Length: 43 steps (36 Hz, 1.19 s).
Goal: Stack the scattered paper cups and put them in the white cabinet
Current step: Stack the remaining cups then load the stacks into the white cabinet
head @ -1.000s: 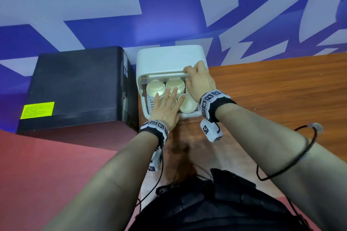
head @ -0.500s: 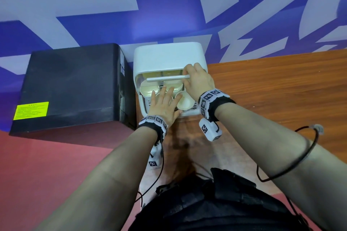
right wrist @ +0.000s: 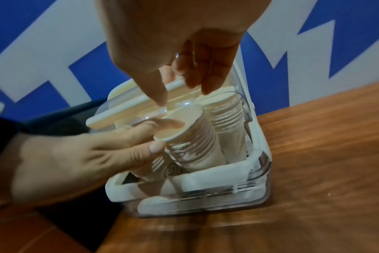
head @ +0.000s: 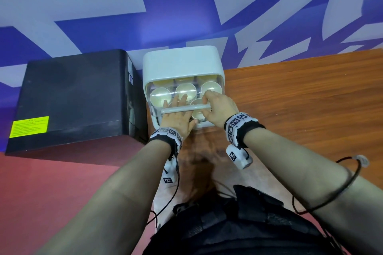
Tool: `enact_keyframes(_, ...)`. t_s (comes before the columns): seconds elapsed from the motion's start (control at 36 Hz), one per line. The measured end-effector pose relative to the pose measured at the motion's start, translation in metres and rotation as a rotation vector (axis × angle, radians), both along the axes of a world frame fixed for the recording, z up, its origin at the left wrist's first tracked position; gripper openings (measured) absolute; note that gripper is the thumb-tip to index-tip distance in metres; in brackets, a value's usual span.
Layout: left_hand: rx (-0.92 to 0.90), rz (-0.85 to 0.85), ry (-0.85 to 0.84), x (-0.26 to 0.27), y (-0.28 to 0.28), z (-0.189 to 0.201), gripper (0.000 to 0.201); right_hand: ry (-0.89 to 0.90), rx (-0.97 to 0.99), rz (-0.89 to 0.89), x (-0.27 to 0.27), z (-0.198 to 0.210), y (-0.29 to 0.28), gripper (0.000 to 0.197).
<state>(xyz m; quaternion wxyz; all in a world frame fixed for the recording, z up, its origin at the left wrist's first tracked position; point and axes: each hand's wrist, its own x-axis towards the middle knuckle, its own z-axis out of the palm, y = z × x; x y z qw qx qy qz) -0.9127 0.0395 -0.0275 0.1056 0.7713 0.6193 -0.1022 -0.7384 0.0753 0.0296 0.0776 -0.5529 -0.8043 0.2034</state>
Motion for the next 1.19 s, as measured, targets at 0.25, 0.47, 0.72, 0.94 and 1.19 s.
enact_keyframes(0.25,0.083,-0.001,-0.023,-0.003,-0.007,-0.006,0.066,0.292,-0.3,-0.607,0.01,0.001,-0.005,0.062)
enact_keyframes(0.47,0.094,-0.008,-0.073,-0.01,-0.018,-0.006,0.068,0.726,-0.966,-0.845,0.007,0.008,-0.011,0.066)
enact_keyframes(0.72,0.084,-0.088,-0.115,-0.015,-0.034,0.011,0.071,0.864,-0.991,-0.869,-0.003,0.012,-0.004,0.051)
enact_keyframes(0.94,0.328,0.137,-0.44,-0.029,-0.065,0.01,0.023,0.842,-0.966,-0.873,-0.005,0.012,-0.003,0.042)
enact_keyframes(1.19,-0.422,1.483,-1.661,-0.019,-0.047,0.029,0.047,0.822,-0.984,-0.871,-0.002,-0.002,-0.004,0.032)
